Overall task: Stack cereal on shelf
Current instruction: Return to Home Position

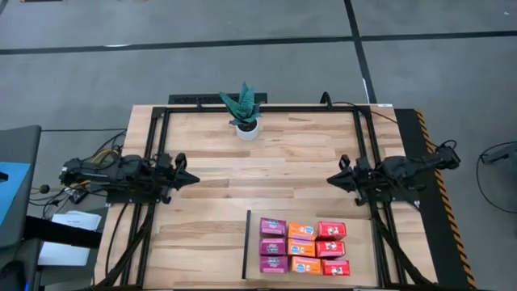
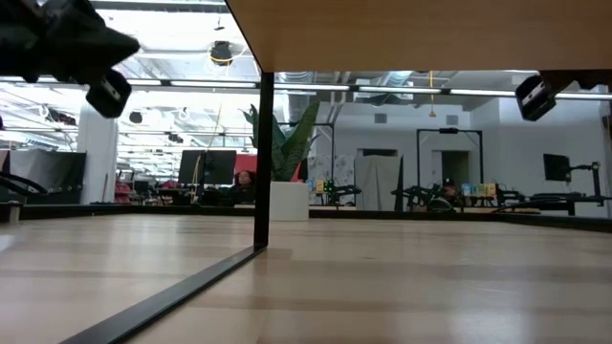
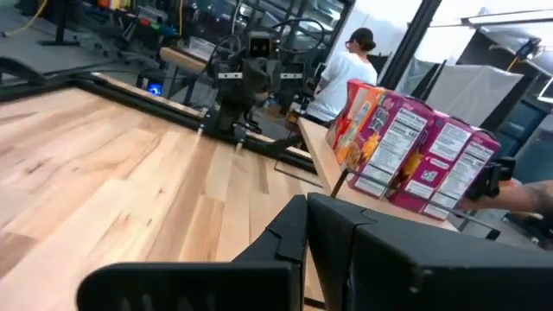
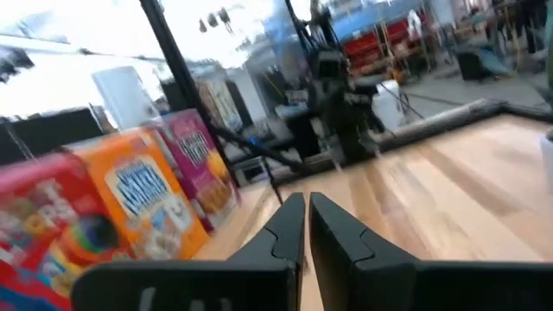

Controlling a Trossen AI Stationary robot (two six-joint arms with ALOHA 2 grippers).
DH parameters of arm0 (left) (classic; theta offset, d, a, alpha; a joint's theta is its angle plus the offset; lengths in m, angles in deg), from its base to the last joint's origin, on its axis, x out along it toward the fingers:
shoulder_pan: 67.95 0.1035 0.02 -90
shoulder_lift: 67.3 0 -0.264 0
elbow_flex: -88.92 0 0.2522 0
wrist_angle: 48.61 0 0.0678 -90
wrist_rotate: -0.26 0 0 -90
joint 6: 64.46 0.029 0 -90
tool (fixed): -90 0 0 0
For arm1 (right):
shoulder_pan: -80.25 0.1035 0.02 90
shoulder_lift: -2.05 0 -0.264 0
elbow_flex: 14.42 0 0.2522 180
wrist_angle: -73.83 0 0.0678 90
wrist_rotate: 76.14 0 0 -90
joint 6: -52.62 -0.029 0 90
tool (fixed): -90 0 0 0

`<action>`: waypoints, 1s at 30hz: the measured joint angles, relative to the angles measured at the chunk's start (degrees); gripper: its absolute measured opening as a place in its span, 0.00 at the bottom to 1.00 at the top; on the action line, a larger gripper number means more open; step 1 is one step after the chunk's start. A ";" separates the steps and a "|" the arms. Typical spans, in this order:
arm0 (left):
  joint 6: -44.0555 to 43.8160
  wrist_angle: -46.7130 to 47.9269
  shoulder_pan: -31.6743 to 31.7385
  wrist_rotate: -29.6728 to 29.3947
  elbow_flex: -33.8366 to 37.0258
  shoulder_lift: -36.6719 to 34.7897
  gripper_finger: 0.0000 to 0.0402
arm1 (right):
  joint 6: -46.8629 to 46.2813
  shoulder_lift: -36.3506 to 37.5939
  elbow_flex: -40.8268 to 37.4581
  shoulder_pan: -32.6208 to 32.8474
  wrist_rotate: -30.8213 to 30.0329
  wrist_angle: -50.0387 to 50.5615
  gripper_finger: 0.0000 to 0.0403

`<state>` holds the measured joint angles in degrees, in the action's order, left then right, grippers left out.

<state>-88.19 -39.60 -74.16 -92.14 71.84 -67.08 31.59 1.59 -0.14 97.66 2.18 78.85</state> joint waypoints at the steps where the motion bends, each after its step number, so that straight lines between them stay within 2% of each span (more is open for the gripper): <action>1: -0.34 -1.02 0.00 0.00 1.02 -0.01 0.00 | 0.40 0.03 0.00 -0.28 0.02 -0.04 0.11; 10: -1.48 0.26 -0.15 -3.24 2.72 0.12 0.00 | 0.82 0.07 -0.02 -1.09 -0.05 4.41 0.11; 13: -5.59 1.15 -0.15 -4.27 2.74 0.12 0.00 | -2.17 0.05 -0.03 -0.86 -0.02 5.28 0.11; 17: -10.62 2.43 -0.13 -0.98 2.74 0.19 0.00 | -2.52 0.06 -0.04 -0.86 -0.03 5.44 0.11; 30: -7.36 2.69 -0.13 0.20 2.85 0.14 0.00 | -2.52 0.06 -0.08 -0.86 -0.05 5.97 0.11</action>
<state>-95.55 -36.91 -74.29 -91.94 74.69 -66.94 29.07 1.65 -0.22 96.81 2.13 84.83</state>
